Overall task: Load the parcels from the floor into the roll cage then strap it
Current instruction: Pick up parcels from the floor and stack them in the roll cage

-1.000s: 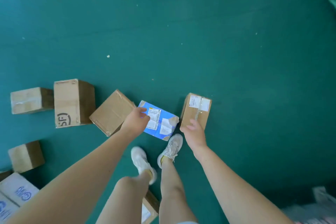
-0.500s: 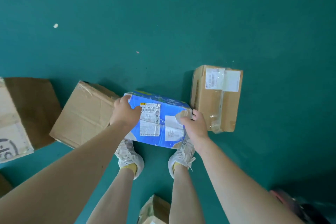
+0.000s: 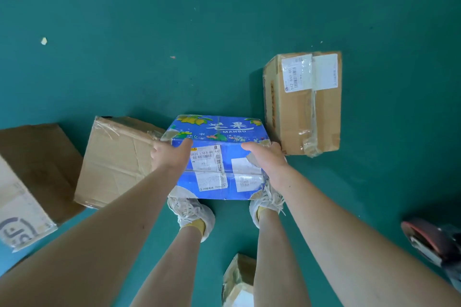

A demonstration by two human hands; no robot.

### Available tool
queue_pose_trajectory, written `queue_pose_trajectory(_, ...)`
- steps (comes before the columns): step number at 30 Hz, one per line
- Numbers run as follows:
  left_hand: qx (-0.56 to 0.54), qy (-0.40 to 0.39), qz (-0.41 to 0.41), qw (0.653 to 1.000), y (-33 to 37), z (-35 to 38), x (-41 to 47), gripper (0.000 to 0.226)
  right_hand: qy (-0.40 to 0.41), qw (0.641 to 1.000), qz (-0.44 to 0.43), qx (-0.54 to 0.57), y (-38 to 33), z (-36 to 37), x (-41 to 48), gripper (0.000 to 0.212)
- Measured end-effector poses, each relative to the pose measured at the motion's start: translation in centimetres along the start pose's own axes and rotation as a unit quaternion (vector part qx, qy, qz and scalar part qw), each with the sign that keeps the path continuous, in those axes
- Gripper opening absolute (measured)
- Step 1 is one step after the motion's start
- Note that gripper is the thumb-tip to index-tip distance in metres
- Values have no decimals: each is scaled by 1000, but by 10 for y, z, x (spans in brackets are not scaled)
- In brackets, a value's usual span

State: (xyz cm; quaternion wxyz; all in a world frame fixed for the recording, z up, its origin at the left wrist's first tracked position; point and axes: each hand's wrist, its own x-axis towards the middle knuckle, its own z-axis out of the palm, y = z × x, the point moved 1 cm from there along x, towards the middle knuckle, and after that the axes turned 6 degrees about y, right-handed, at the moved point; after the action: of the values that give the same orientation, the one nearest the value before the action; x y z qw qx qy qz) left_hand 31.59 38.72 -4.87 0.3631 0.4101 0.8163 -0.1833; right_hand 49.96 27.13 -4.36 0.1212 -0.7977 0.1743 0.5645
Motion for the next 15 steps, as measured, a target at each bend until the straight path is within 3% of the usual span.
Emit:
queue_pose_trajectory(6,24,16,12,1000,-3,-40,-56,71,7,999,-10,53,21,-14,-55,80)
queue_pose_trajectory(11,67,39,52,996,14,-97,-113,82,39,993,-20,107,33,-39,-122,59)
queue_pose_trajectory(13,88,50,76,992,24,-122,-139,86,57,989,-24,131,37,-48,-157,67)
queue_pose_trajectory(15,114,54,111,986,32,-146,-168,85,73,984,-11,162,43,-58,-195,94)
